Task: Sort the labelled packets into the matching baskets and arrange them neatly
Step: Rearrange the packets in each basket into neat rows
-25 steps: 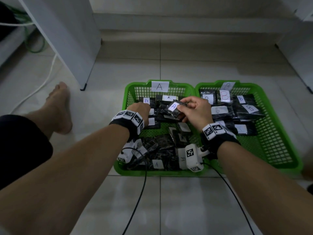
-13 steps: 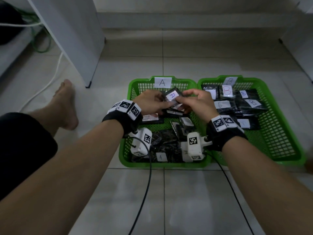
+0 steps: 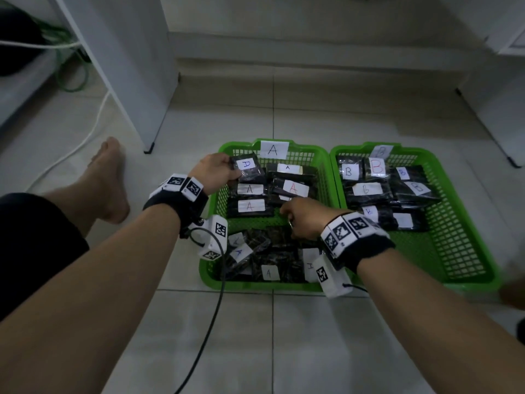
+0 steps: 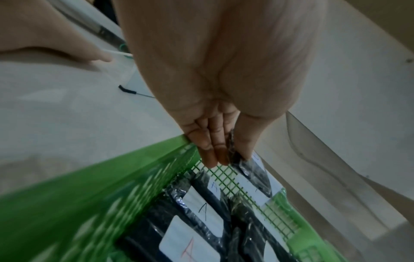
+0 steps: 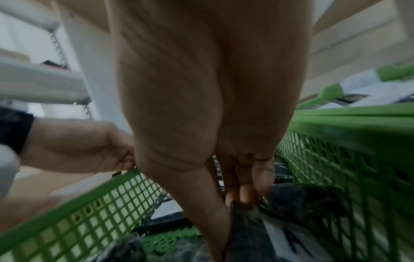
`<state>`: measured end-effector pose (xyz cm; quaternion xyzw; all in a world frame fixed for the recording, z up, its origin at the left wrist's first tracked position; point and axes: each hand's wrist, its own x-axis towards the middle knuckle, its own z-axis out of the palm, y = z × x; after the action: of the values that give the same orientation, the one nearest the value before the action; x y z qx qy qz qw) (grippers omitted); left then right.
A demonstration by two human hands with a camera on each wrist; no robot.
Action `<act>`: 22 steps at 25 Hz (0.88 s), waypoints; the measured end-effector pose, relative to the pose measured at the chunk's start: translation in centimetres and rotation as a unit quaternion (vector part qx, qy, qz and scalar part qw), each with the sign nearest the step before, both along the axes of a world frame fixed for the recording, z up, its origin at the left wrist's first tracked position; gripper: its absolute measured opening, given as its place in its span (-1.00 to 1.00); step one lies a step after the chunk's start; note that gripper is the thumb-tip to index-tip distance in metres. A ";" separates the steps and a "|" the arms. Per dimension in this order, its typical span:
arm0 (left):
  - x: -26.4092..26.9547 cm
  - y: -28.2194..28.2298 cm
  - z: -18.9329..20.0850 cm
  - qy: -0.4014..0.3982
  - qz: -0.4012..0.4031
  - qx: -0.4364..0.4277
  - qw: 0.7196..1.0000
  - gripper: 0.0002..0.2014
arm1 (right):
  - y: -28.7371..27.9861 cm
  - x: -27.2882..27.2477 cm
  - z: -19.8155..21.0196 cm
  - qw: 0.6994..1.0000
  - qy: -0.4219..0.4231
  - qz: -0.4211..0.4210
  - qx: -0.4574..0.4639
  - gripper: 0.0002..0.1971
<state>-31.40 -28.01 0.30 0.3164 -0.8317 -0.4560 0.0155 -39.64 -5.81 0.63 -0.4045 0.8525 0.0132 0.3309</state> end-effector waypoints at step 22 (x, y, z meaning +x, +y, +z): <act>0.7 0.0 -0.4 0.055 -0.002 0.068 0.996 -0.81 | -3.4 -3.3 0.0 0.967 0.242 0.070 -0.040 -0.79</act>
<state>-30.68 -28.01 -0.14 0.2895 -0.7972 -0.5284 0.0391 -42.96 -9.18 0.62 -0.4605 0.8768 0.0997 0.0963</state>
